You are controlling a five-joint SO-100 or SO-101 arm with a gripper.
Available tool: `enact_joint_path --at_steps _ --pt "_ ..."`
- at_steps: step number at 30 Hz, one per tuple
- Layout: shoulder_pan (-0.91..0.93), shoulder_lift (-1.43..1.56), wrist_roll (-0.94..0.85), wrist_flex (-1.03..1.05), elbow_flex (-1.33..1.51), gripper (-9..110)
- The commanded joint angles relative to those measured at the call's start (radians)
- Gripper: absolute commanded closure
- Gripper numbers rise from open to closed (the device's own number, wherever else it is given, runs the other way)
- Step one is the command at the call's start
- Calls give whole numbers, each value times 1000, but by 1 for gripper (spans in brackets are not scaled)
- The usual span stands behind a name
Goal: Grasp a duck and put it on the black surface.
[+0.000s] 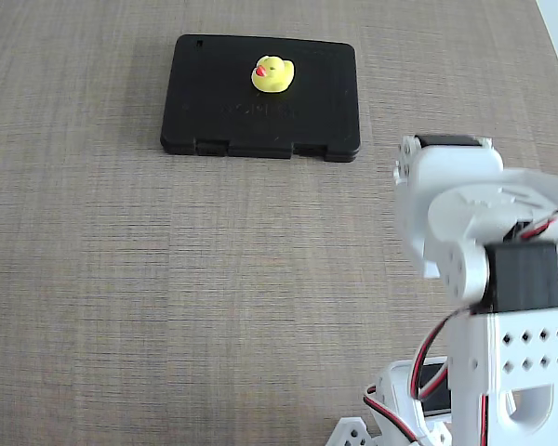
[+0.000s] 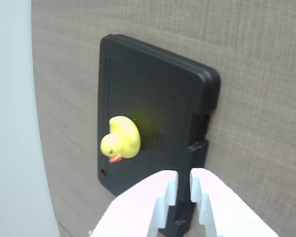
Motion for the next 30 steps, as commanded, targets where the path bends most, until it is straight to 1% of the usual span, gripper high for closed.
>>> enact_joint_path --at_steps 1,6,12,19,30 --pt "2 285 -5 0 186 102" --pt "28 492 -6 -3 333 102" --pt "78 488 -6 3 399 102" --pt "75 486 5 3 479 102" --pt "69 482 8 6 477 102"
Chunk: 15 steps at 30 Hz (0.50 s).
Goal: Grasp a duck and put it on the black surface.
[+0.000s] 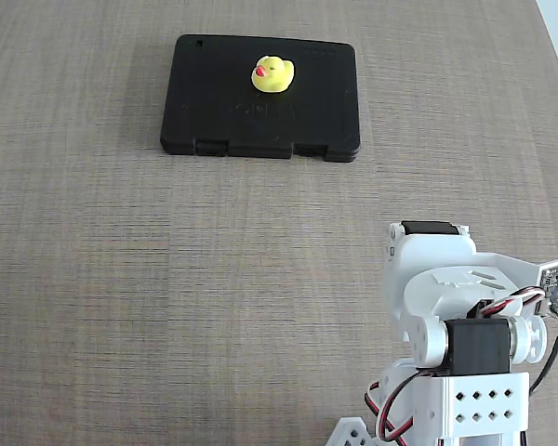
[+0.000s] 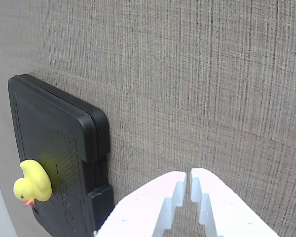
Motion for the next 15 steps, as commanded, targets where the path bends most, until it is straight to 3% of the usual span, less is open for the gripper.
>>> enact_joint_path --at_steps 1,15 --pt "0 57 8 6 -9 102" --pt "-61 58 8 -2 -9 102"
